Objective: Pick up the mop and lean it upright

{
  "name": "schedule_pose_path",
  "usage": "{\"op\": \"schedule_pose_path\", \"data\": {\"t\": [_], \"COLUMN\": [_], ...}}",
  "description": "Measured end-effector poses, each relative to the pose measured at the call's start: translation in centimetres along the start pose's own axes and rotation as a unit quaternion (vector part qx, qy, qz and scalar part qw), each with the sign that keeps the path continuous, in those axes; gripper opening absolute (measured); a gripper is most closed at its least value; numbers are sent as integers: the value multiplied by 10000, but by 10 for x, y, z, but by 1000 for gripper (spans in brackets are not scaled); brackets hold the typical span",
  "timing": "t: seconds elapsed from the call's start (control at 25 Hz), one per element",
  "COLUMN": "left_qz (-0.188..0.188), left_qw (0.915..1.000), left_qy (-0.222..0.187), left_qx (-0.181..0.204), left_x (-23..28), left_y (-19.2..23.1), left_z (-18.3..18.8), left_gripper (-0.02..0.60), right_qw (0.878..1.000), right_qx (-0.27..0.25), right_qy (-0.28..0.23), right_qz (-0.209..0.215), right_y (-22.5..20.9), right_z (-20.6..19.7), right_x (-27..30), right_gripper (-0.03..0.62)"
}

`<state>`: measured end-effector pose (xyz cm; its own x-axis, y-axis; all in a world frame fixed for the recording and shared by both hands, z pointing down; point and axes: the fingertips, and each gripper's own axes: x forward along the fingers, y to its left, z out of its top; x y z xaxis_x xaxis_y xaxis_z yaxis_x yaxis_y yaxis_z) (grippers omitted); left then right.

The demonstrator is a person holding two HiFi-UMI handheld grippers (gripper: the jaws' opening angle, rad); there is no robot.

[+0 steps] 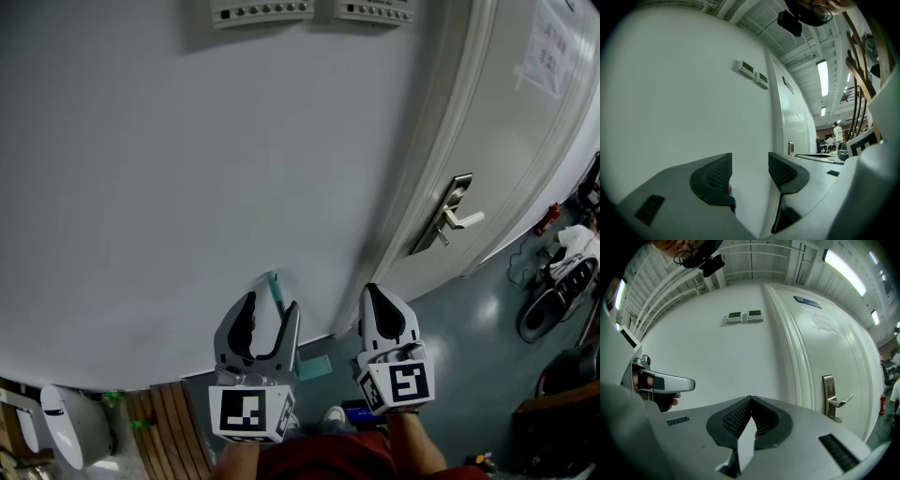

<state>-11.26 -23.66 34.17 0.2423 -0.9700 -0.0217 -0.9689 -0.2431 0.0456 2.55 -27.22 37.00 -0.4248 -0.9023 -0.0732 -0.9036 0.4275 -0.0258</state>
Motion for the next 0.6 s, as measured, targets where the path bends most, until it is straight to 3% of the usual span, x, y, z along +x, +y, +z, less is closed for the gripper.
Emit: {"op": "schedule_pose_path", "data": {"t": [0.2,0.4,0.6], "left_qz": [21,351,453], "left_qw": [10000,9993,9988], "left_qy": [3,46,-130], "left_qx": [21,157,119], "left_x": [-1,-4,-8], "left_y": [-1,7,14], "left_z": [2,1,6], "left_gripper": [231,75,15], "right_qw": [9999,9999,9999], "right_qx": [54,72,64], "right_qy": [-75,-97,-72], "right_qz": [61,86,124], "right_y": [4,5,9], "right_z": [6,7,5], "right_x": [0,2,2], "right_gripper": [15,15,15]}}
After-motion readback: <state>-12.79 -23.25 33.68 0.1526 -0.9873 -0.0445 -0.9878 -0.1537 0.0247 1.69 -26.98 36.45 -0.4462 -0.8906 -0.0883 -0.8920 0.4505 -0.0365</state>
